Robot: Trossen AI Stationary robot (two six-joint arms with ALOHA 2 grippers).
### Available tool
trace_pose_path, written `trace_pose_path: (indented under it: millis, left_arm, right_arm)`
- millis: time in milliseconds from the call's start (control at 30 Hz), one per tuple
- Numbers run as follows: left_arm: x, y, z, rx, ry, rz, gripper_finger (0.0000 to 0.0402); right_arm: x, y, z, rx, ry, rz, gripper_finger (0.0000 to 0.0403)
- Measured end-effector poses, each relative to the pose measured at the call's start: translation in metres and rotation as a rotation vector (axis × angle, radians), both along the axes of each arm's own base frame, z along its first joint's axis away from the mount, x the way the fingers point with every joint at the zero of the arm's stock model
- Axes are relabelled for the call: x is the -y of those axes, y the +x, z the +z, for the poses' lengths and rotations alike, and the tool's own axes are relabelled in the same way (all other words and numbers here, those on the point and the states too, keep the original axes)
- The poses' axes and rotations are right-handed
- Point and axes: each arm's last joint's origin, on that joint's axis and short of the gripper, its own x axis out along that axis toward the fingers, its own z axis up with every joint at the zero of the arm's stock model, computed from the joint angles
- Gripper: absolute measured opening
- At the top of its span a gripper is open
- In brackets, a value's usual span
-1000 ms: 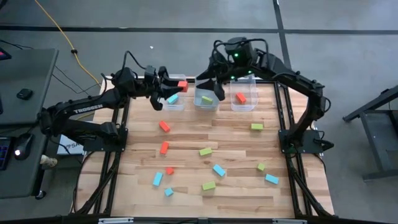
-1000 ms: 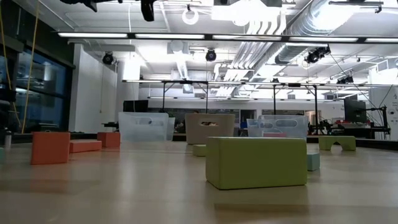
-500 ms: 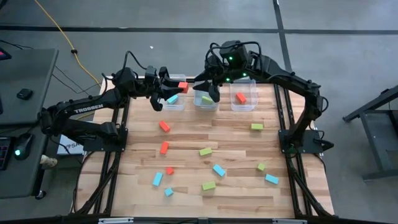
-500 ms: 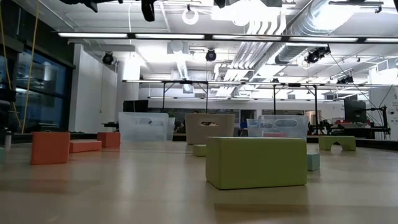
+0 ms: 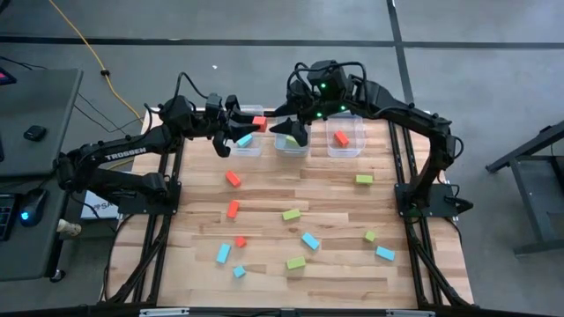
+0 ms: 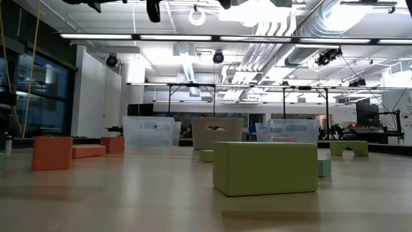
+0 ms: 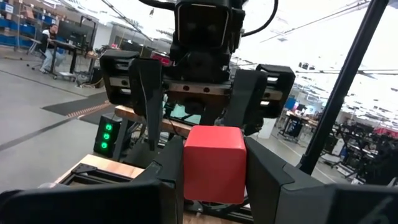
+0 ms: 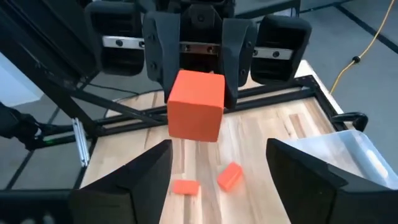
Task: Sort & place blocks by color
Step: Put the orange block into the right transparent bin
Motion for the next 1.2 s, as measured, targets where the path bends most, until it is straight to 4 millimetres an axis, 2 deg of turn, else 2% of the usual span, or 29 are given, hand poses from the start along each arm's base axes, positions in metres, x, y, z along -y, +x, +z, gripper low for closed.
trace_pose_path:
  millis: [500, 967, 1200]
  left_arm:
    - [0.000, 0.000, 0.000, -0.001, 0.013, 0.006, 0.0086]
    - [0.000, 0.000, 0.000, -0.002, 0.019, 0.007, 0.0086]
    - [0.000, 0.000, 0.000, -0.003, 0.020, 0.007, 0.0086]
  right_arm:
    - [-0.005, 0.014, -0.008, 0.005, 0.088, 0.029, 0.0252]
    - [-0.007, 0.021, -0.007, 0.043, 0.076, -0.014, 0.0252]
    - [-0.006, 0.026, -0.011, 0.037, 0.072, -0.026, 0.0223]
